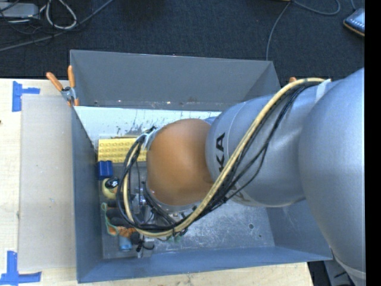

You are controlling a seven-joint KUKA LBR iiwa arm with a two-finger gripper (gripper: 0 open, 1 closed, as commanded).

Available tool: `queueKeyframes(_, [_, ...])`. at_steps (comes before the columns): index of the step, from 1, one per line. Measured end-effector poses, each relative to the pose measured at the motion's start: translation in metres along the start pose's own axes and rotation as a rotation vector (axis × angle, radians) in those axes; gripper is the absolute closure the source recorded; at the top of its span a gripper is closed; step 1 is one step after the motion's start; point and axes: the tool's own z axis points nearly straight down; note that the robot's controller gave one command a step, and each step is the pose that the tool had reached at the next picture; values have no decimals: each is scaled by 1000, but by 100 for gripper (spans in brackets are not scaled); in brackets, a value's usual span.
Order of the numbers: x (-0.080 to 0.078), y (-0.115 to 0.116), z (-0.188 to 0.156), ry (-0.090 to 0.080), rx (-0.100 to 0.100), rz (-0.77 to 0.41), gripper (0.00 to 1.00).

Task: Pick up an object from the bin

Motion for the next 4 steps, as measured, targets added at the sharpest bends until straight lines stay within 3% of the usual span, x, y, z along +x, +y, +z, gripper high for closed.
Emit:
queueKeyframes(1, [-2, -1, -3, -6, -2, 5, 0])
queueKeyframes(2, [-11, 3, 50, -6, -3, 377, 0])
queueKeyframes(3, [-10, -3, 78, 4, 0, 976, 0])
queueKeyframes(4, [-4, 8, 85, 8, 4, 1460, 0])
